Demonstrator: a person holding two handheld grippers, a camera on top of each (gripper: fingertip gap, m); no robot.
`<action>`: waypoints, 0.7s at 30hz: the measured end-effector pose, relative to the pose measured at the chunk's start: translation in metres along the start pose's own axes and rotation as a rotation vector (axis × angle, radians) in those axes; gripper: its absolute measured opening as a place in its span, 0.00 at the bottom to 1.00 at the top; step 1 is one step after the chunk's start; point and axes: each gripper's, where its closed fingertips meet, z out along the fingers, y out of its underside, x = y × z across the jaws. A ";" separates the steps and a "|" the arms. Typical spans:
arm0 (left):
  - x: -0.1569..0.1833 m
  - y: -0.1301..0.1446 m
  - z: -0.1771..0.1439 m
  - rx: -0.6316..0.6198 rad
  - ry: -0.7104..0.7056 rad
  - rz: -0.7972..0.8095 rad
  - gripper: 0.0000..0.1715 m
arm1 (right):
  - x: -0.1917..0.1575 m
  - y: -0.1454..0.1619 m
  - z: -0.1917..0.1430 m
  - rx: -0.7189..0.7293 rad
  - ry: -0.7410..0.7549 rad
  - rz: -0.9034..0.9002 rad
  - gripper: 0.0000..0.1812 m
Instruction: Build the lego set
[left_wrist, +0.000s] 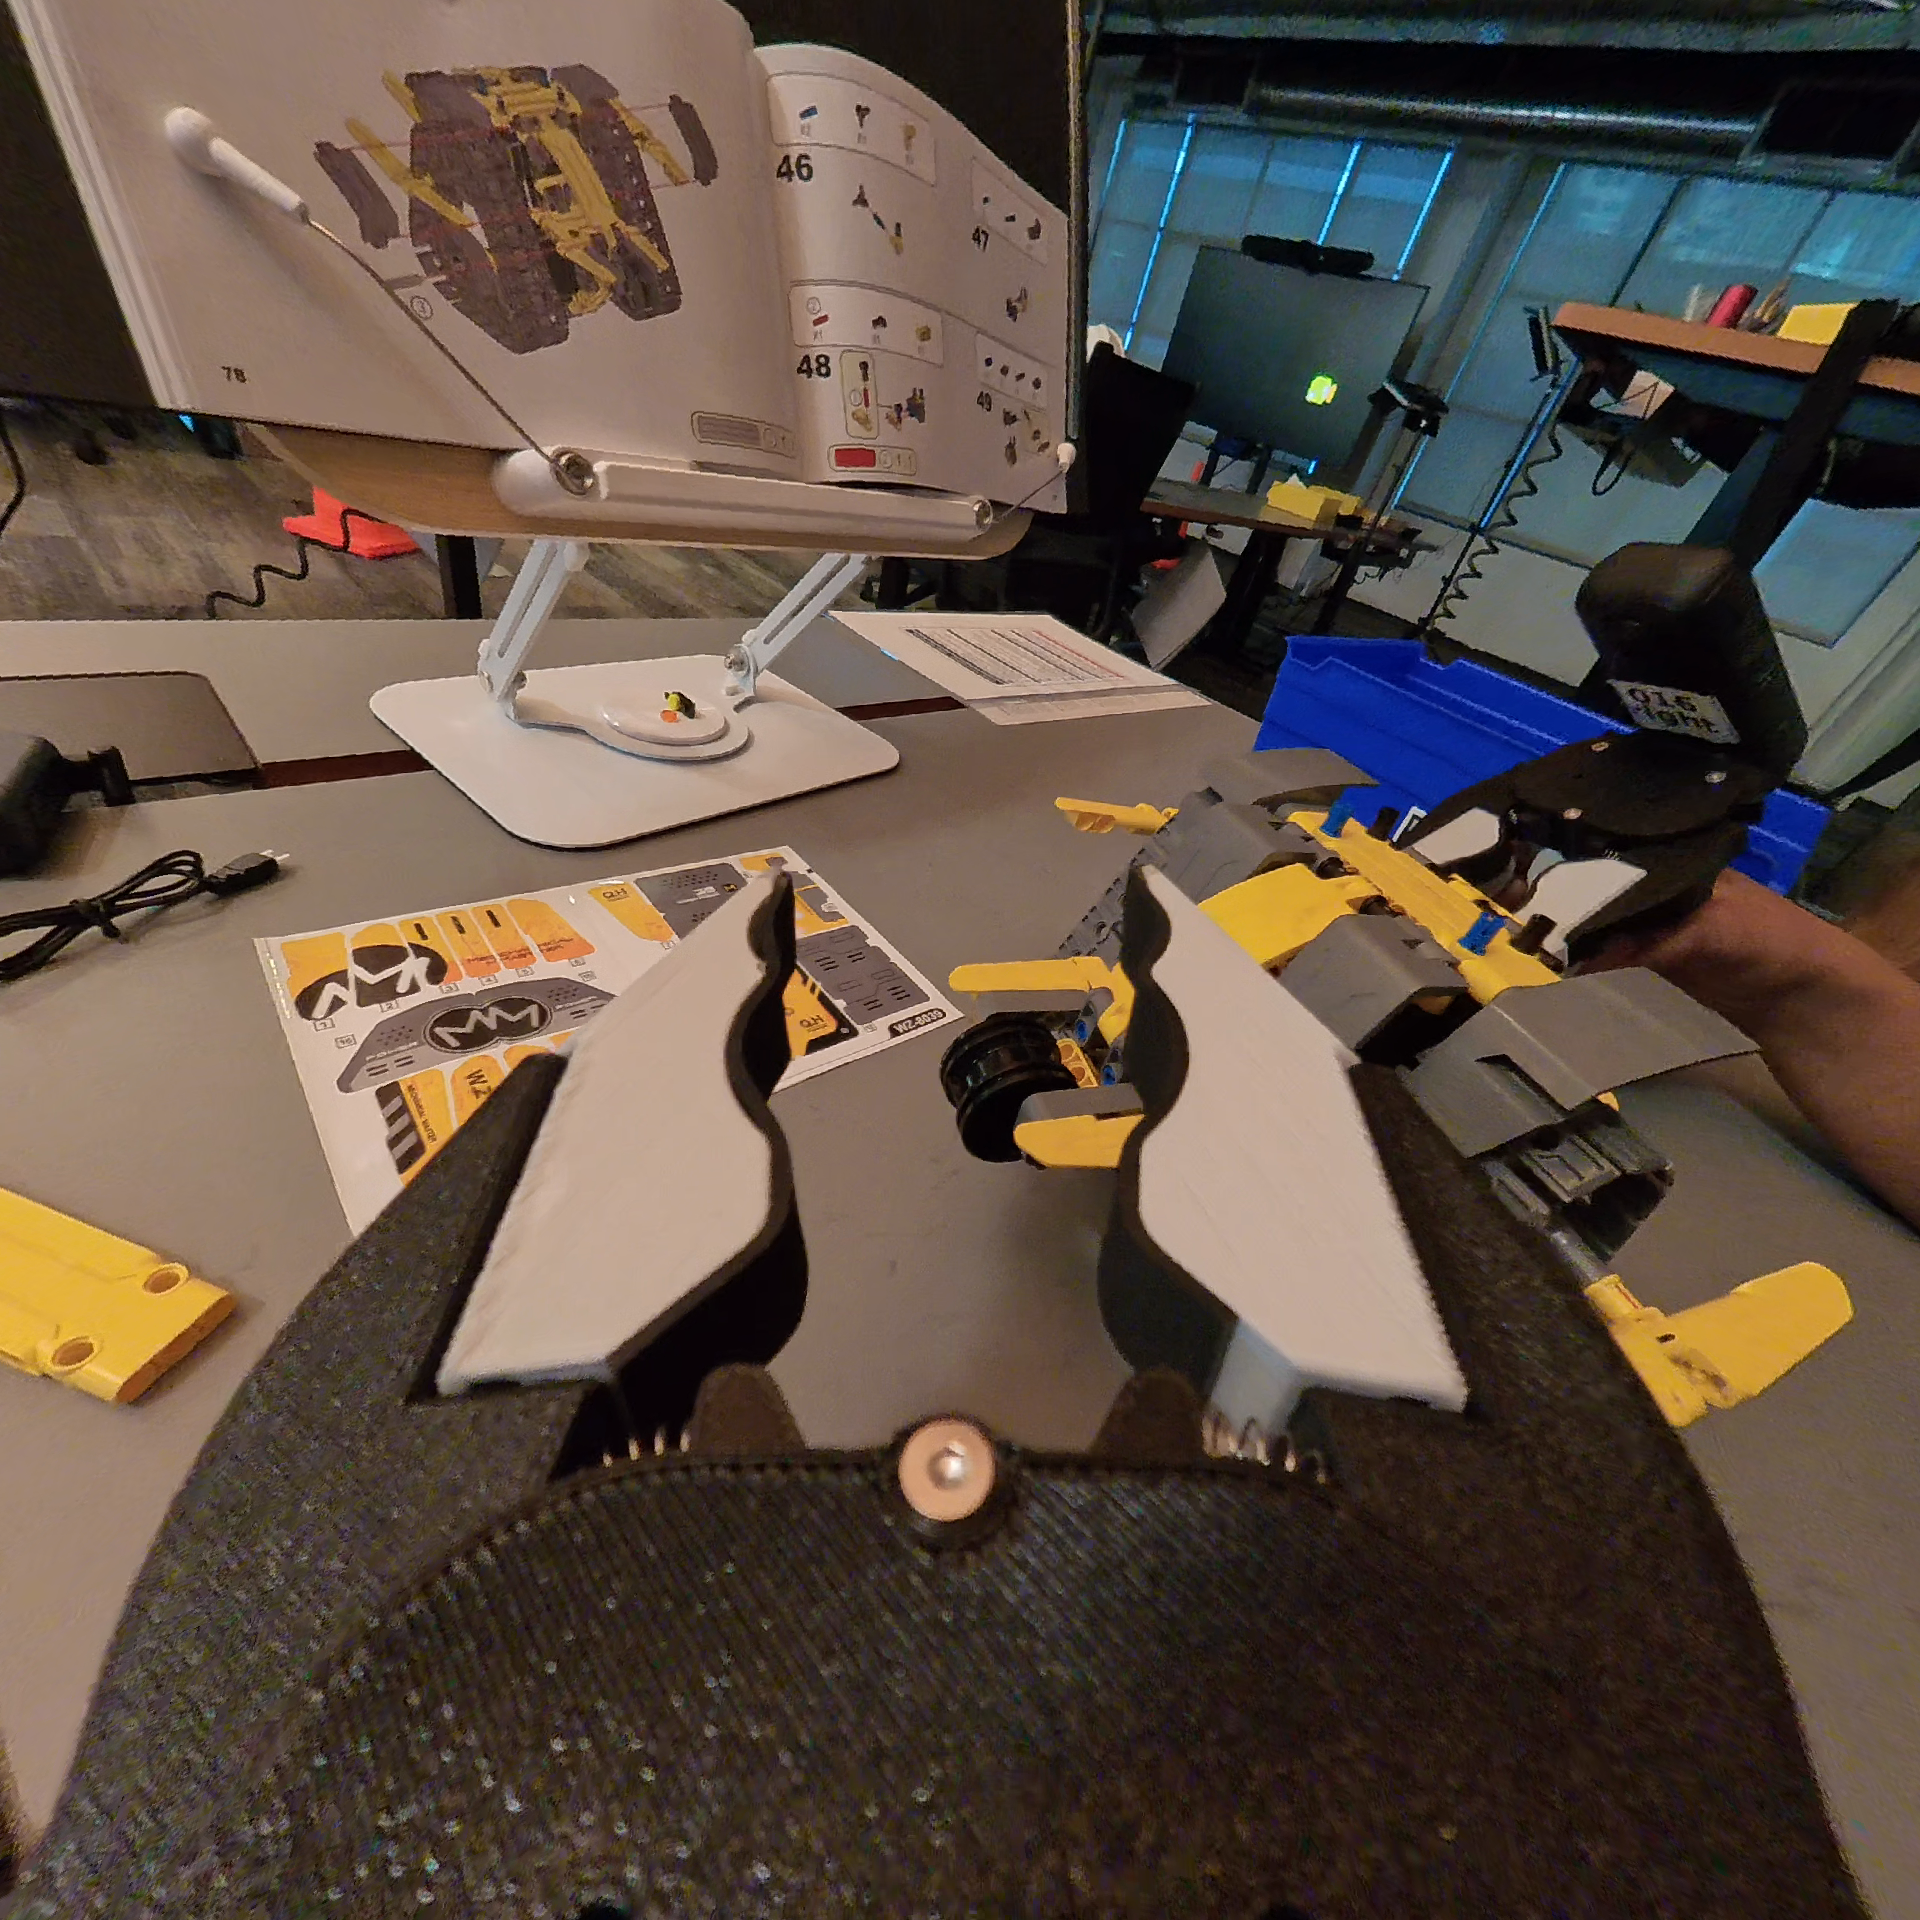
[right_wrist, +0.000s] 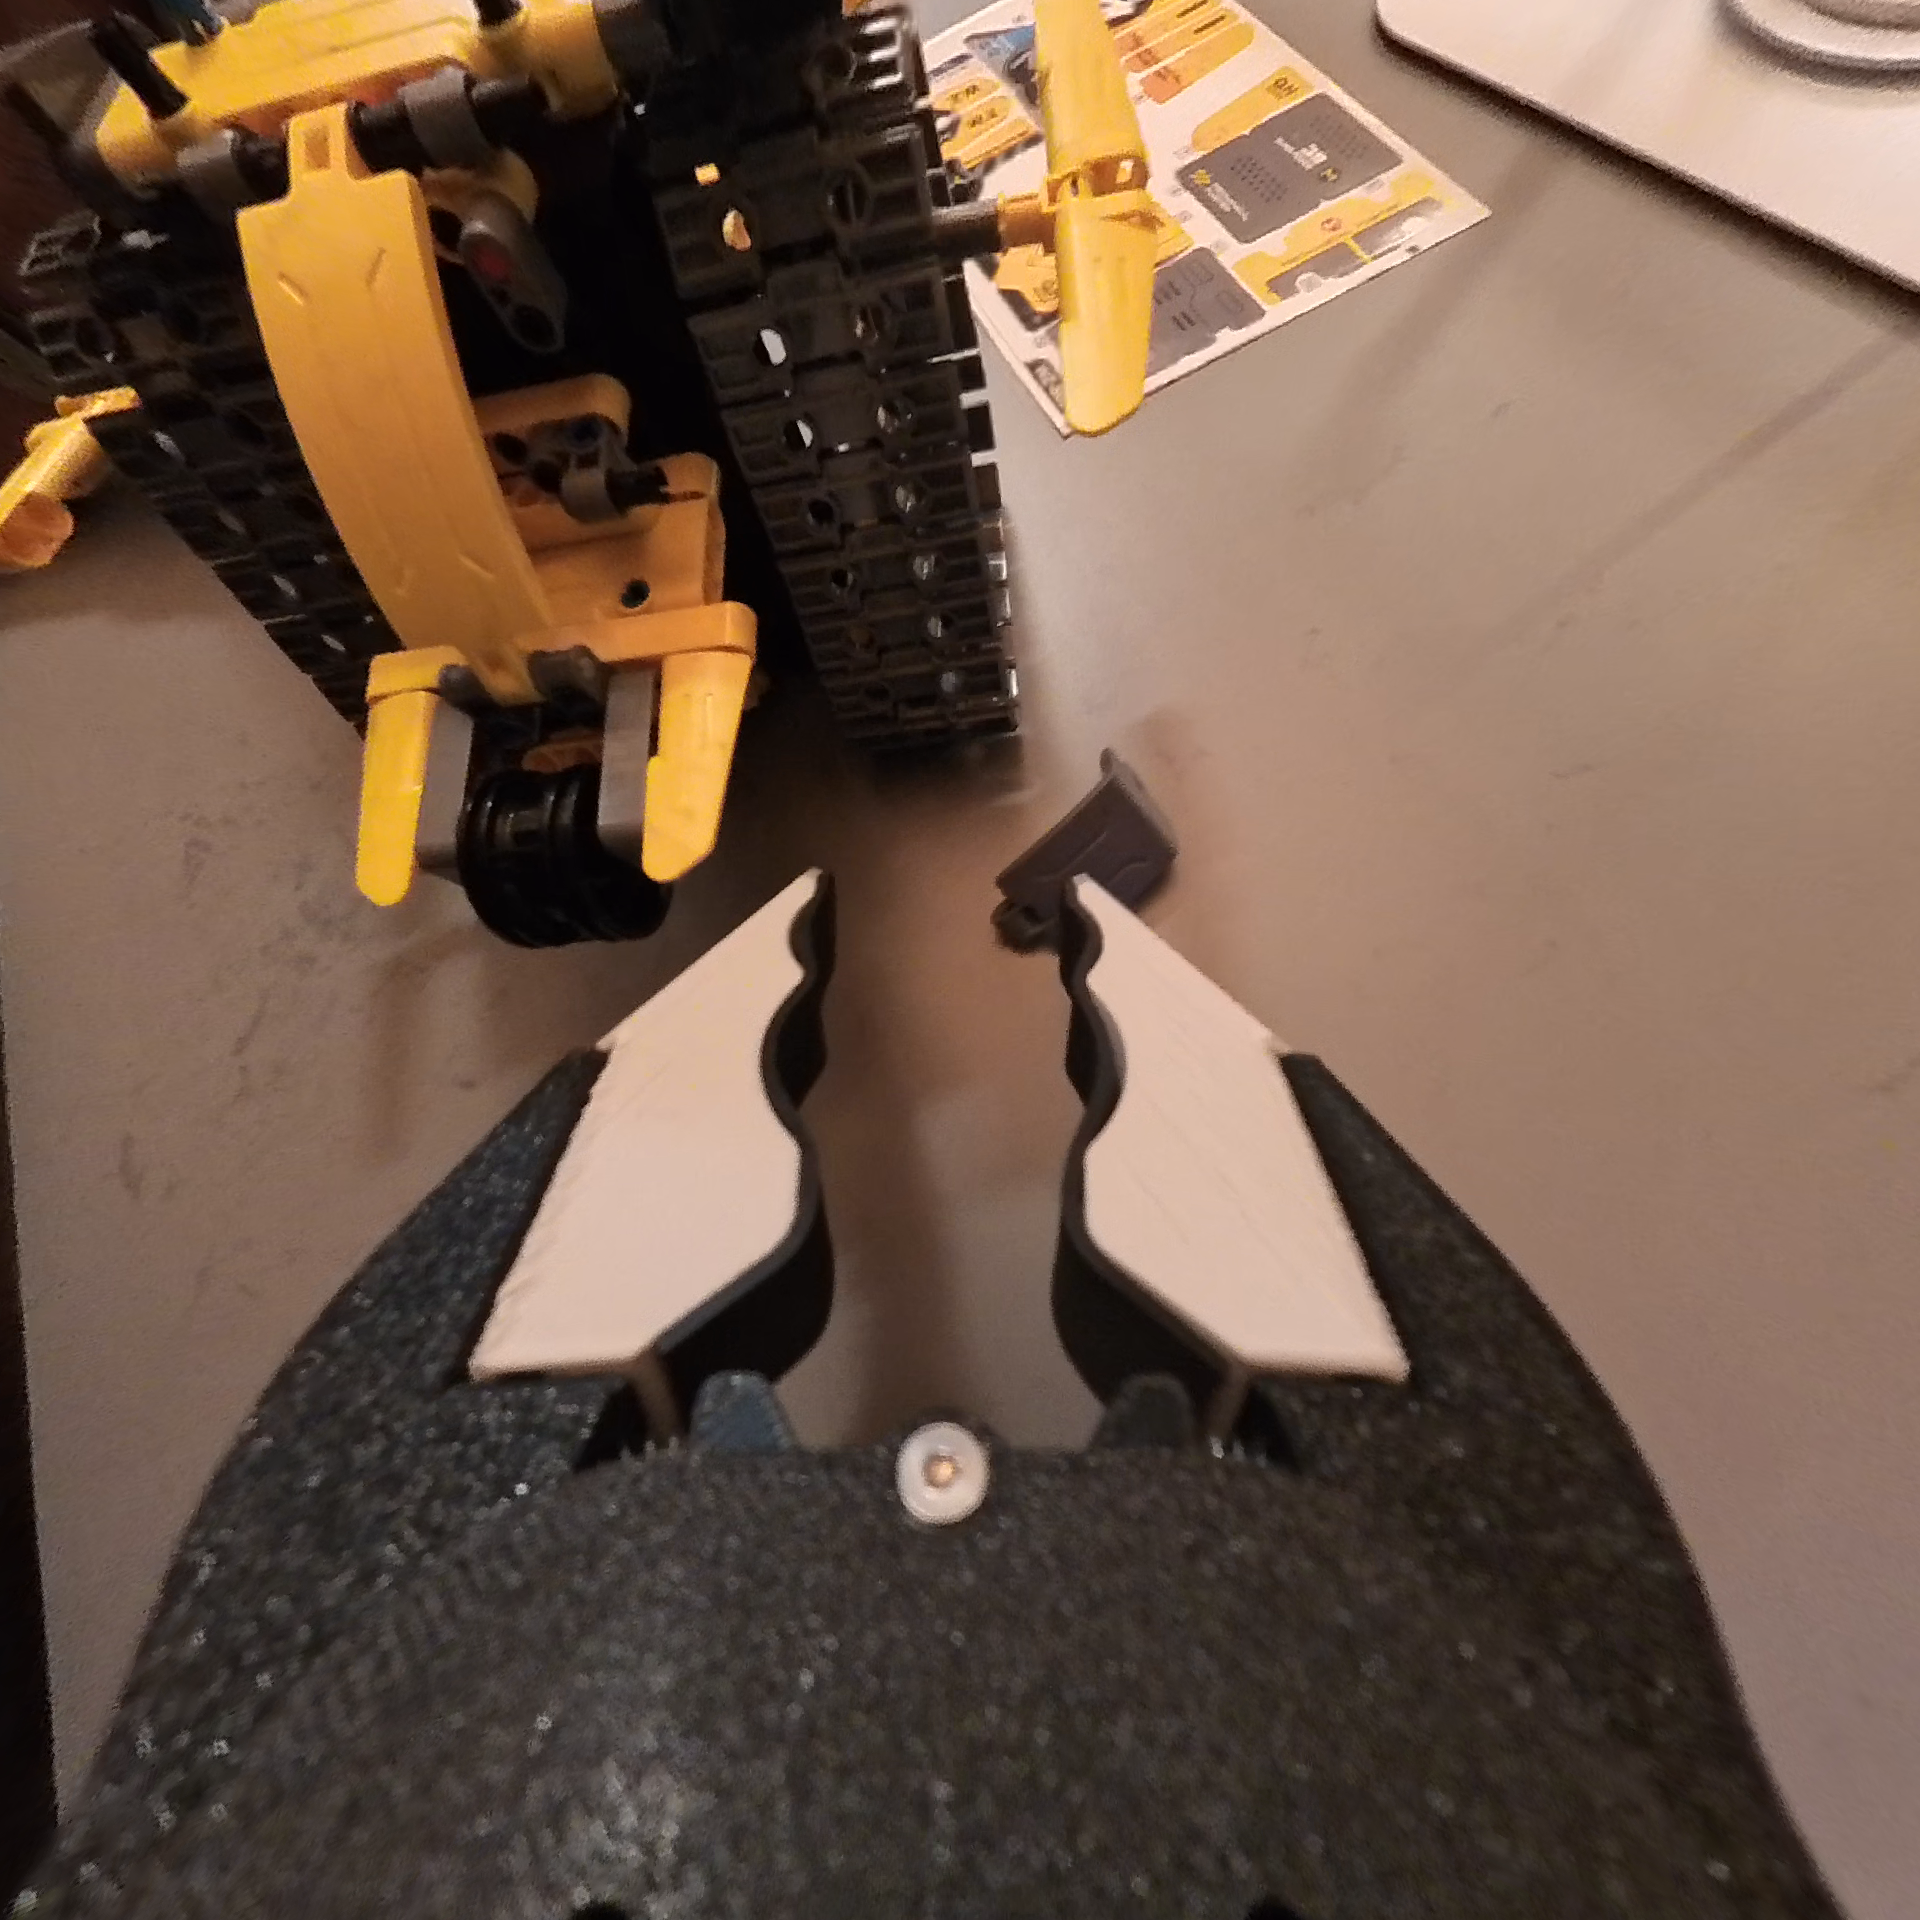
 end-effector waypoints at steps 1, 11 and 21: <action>-0.001 0.000 0.000 0.003 -0.001 -0.003 0.36 | 0.001 -0.001 -0.001 0.010 0.000 0.007 0.23; 0.004 -0.004 -0.001 0.016 0.028 -0.029 0.35 | 0.017 -0.014 -0.004 0.115 0.041 0.085 0.23; 0.006 0.001 0.001 -0.001 0.028 -0.011 0.35 | 0.017 -0.012 -0.005 0.099 0.044 0.104 0.23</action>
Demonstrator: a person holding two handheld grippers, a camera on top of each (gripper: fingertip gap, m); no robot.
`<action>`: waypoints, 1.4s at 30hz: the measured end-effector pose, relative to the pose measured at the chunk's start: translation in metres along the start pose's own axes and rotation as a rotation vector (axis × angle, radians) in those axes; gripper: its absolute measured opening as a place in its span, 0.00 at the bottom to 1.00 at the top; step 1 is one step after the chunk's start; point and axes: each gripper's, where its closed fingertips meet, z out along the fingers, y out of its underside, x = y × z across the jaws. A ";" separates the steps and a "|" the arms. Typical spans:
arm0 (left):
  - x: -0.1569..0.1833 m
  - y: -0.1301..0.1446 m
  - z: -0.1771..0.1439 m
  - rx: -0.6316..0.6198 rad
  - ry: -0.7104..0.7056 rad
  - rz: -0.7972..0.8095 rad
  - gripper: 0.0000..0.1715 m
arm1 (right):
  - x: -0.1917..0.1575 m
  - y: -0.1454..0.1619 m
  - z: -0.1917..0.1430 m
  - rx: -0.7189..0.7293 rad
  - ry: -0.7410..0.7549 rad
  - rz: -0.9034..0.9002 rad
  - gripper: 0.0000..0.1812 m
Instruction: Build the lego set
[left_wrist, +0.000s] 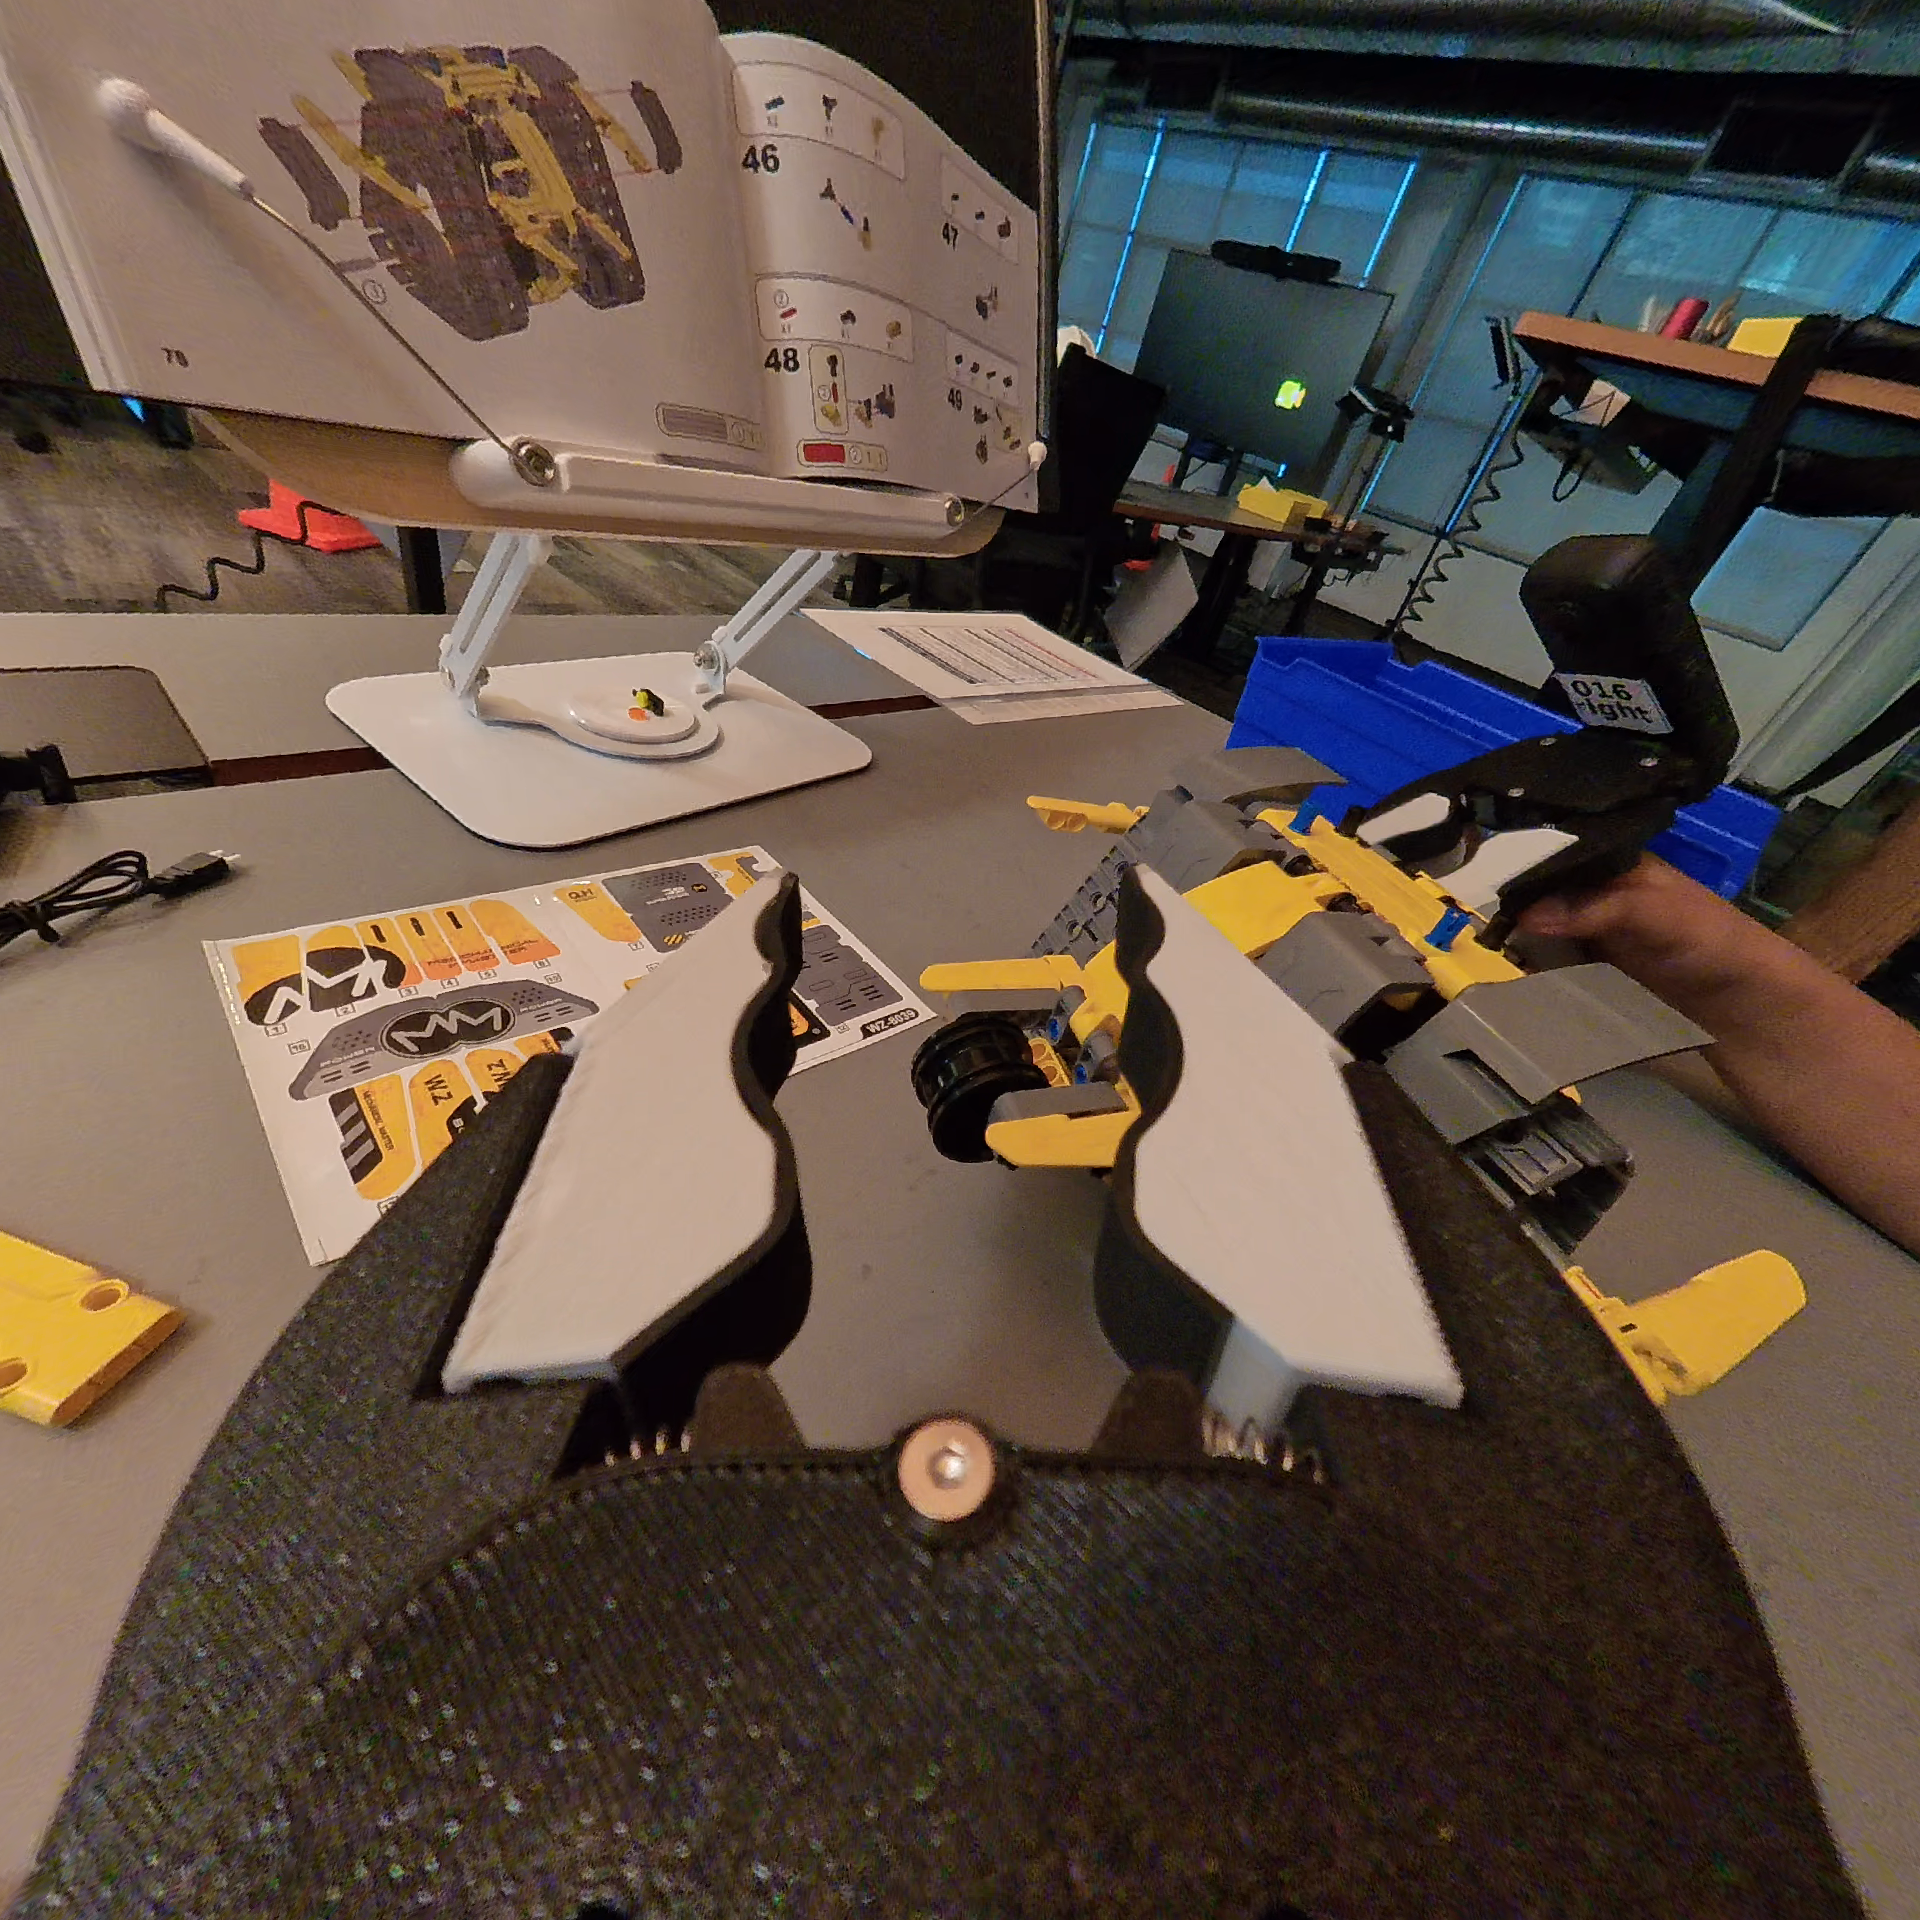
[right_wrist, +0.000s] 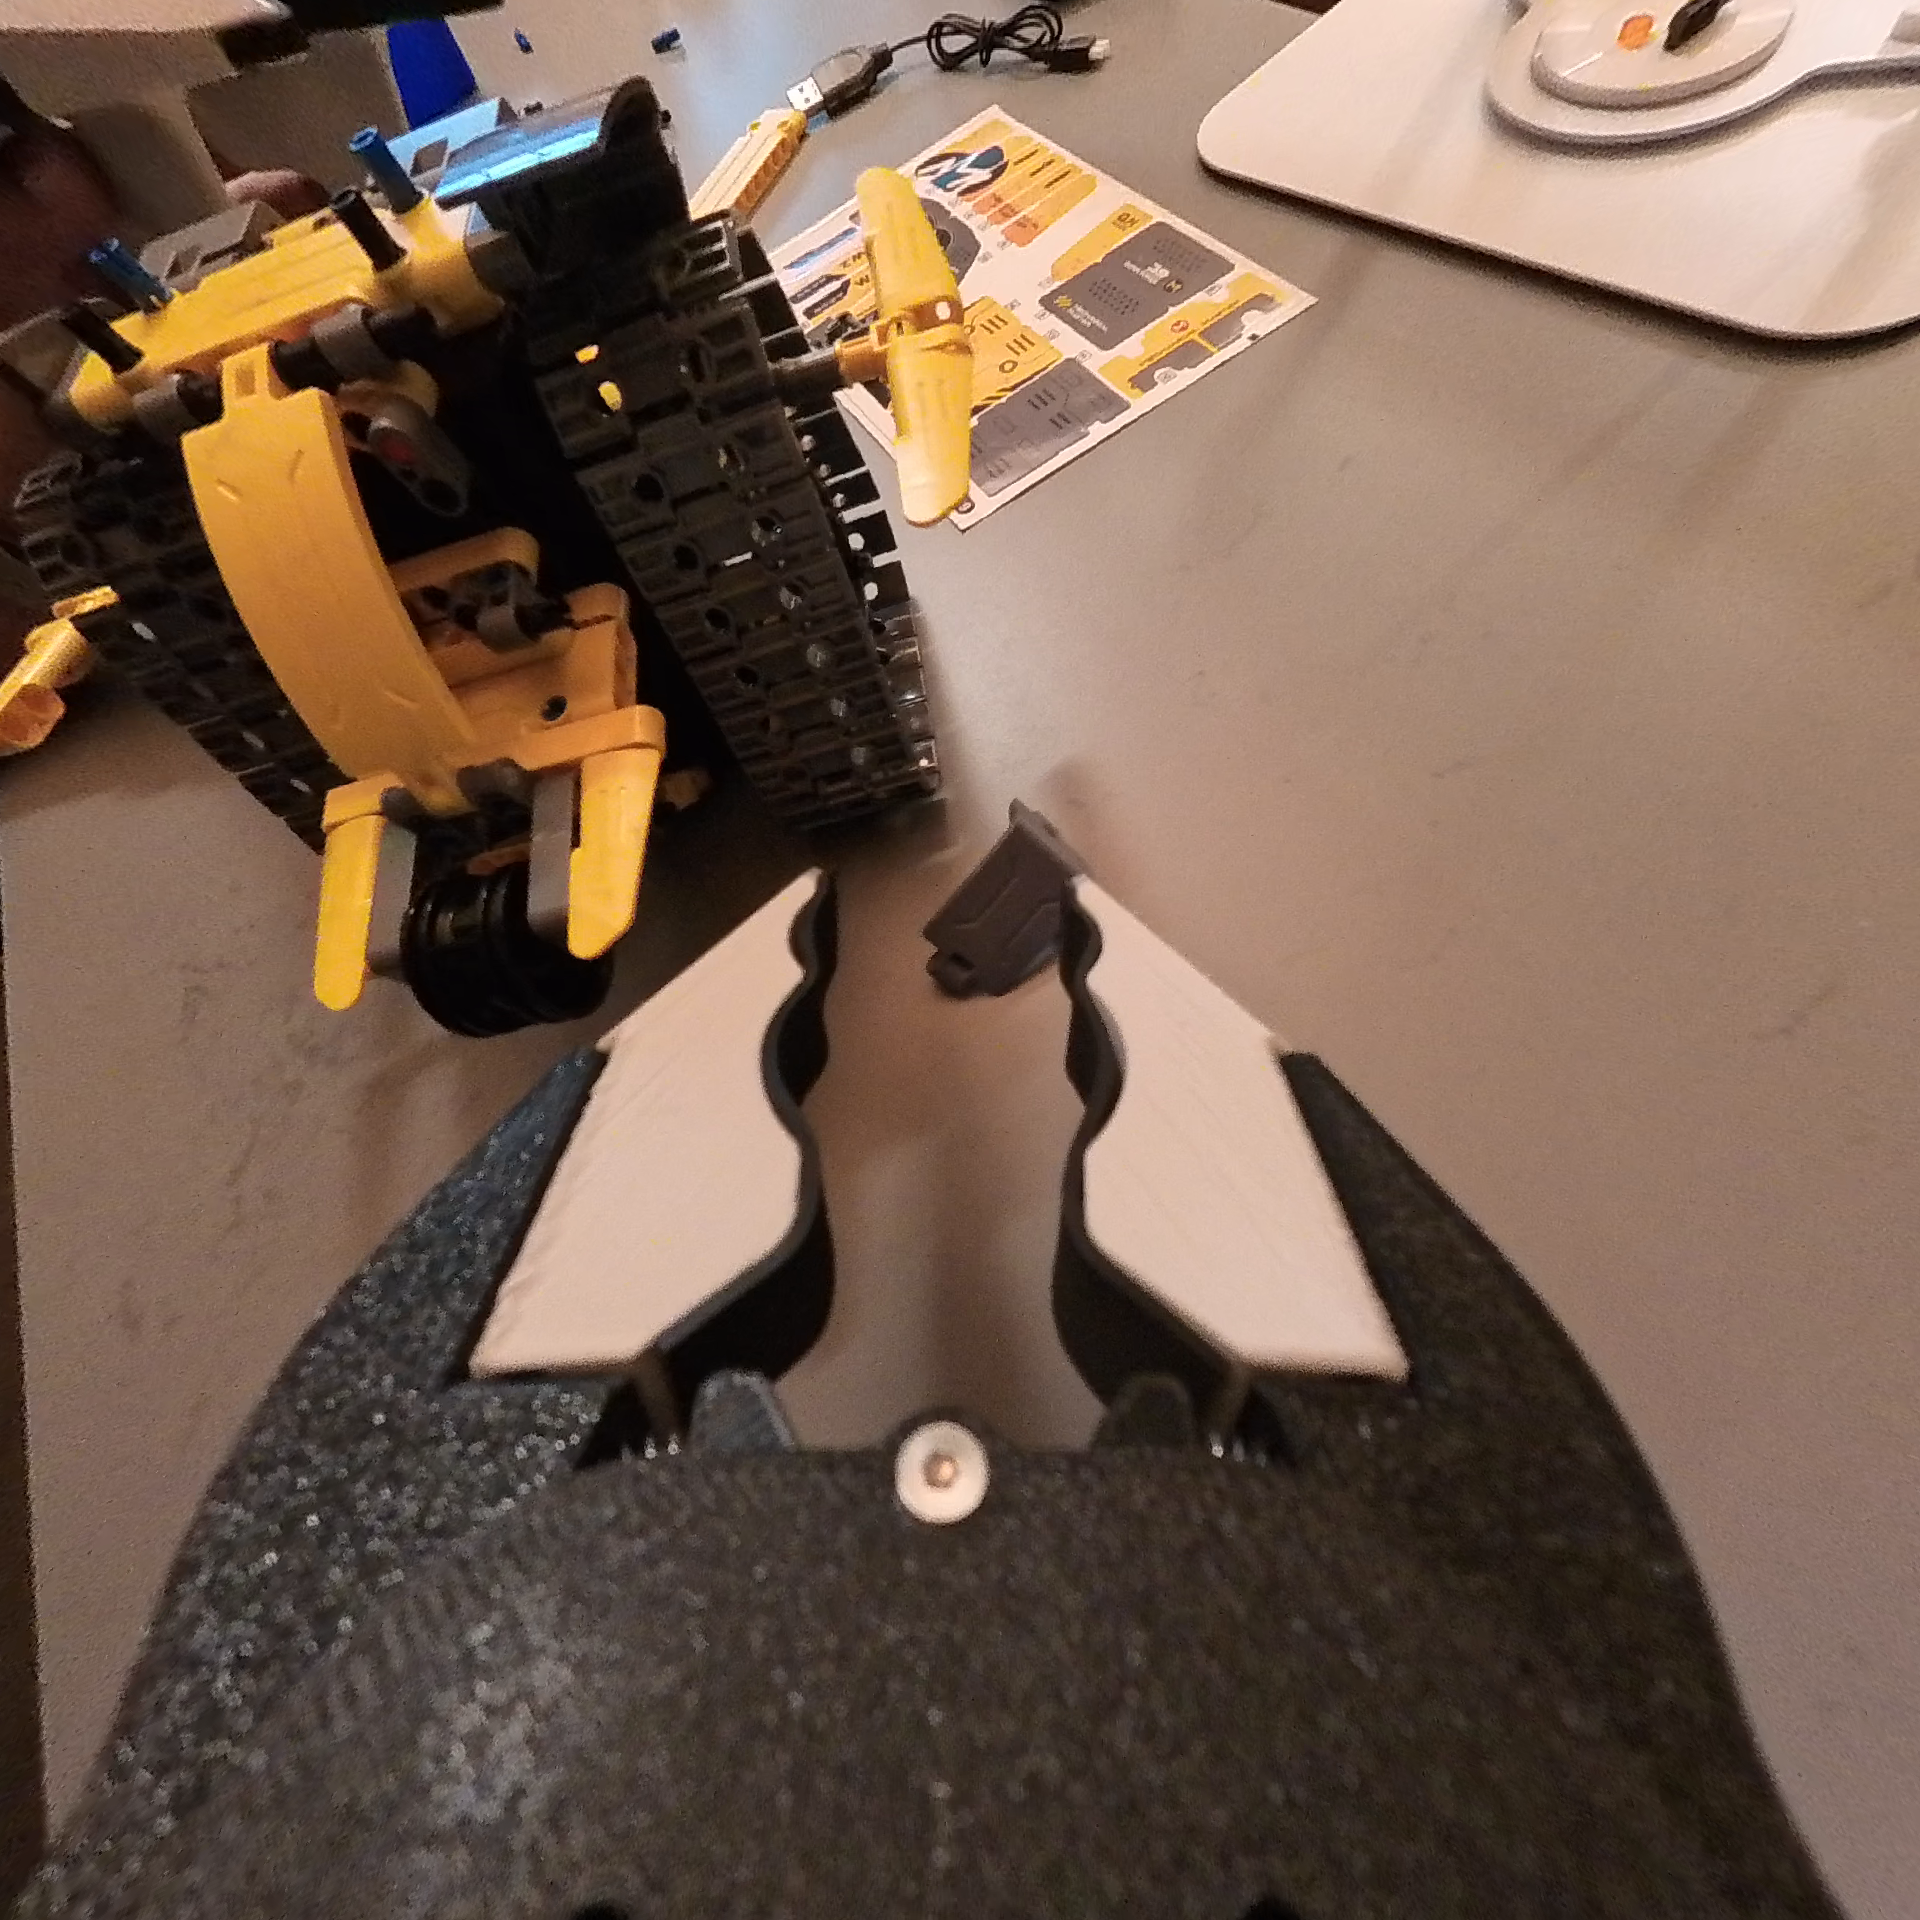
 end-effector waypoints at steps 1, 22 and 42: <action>0.000 0.000 0.000 -0.001 -0.001 0.000 0.35 | -0.001 0.001 0.001 -0.009 -0.002 0.001 0.23; -0.004 0.005 0.002 -0.015 -0.014 0.000 0.34 | 0.004 0.006 -0.001 -0.051 0.046 0.011 0.24; -0.002 0.006 0.003 -0.022 -0.008 0.001 0.34 | -0.022 0.012 0.004 -0.088 -0.084 -0.046 0.22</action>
